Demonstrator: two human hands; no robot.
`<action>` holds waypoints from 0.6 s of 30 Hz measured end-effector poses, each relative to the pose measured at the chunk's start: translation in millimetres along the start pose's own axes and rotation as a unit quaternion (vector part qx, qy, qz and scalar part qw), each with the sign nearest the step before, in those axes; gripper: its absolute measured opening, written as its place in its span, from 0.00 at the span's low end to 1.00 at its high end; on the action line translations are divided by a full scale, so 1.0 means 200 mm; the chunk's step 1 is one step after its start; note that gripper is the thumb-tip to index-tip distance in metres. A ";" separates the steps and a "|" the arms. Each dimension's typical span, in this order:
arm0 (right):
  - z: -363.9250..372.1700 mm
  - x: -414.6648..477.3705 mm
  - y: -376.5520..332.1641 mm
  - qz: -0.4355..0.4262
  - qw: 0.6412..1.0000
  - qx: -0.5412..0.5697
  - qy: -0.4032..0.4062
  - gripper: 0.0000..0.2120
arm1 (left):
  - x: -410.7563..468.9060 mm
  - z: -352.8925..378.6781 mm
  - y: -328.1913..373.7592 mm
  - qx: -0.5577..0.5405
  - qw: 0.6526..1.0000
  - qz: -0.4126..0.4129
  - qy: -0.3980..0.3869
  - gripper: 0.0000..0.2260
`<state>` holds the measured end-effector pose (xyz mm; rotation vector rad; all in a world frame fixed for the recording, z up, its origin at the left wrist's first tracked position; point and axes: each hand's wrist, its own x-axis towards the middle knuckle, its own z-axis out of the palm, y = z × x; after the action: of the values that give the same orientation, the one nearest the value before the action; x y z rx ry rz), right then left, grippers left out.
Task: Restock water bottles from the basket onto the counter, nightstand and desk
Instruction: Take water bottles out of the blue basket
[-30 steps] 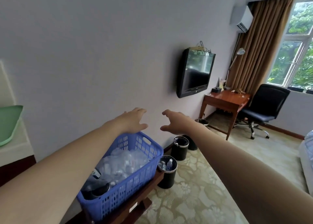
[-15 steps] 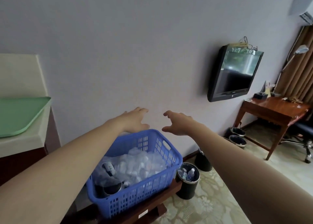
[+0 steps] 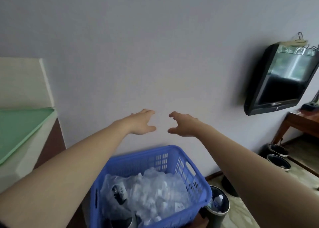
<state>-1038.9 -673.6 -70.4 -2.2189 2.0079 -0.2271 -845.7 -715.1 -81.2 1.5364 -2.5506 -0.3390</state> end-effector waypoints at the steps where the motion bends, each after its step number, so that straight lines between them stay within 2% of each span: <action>1: 0.01 0.06 0.00 0.001 1.000 0.001 -0.005 0.30 | 0.05 -0.01 -0.03 -0.001 1.000 -0.003 -0.002 0.33; 8: 0.14 0.44 -0.01 -0.010 0.999 0.011 -0.034 0.30 | 0.30 0.05 -0.26 -0.014 0.999 -0.029 -0.013 0.33; 18: 0.52 0.75 0.05 -0.051 0.991 0.016 -0.122 0.31 | 0.42 0.38 -0.50 -0.054 0.991 -0.102 -0.073 0.33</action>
<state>-1012.3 -823.3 -172.0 -2.2093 1.7552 0.0031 -818.3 -824.5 -180.8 1.7968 -2.4350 -0.6272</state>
